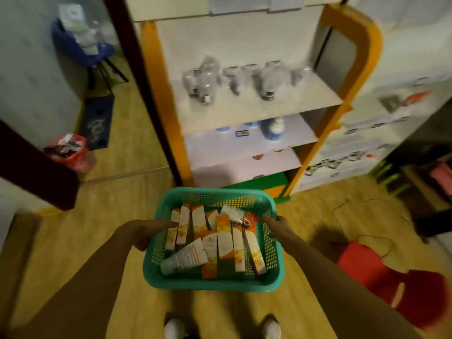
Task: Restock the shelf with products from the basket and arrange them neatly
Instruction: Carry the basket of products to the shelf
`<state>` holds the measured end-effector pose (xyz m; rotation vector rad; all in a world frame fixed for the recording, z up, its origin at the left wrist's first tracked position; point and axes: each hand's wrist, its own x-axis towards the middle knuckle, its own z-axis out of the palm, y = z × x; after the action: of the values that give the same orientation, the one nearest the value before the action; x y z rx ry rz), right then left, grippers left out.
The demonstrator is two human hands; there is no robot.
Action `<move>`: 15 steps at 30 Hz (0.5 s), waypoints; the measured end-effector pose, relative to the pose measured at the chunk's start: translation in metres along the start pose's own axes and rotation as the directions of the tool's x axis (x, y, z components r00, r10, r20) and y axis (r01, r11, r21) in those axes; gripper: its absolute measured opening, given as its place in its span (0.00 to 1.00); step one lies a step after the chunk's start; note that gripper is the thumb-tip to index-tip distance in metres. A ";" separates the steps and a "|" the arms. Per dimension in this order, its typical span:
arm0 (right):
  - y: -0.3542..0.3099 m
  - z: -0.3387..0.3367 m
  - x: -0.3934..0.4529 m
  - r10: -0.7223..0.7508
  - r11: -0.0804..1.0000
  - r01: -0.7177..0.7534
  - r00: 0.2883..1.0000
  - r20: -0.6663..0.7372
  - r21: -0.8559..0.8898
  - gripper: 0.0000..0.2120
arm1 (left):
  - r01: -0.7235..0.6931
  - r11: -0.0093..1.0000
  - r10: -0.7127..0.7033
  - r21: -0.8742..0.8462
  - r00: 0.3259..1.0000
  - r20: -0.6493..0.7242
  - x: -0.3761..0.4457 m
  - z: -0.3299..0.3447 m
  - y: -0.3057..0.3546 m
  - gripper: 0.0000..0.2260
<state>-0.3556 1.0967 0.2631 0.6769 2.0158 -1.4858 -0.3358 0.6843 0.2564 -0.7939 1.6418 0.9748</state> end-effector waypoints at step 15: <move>0.006 -0.338 0.028 -0.085 0.963 0.143 0.966 -0.246 0.227 0.08 | -0.182 0.919 0.222 0.350 0.972 -0.076 -0.069 0.267 0.338 0.25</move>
<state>-0.4146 1.4258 0.3230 0.8844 2.0949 -1.8171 -0.4957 1.0777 0.3564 -0.4565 1.9563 0.7625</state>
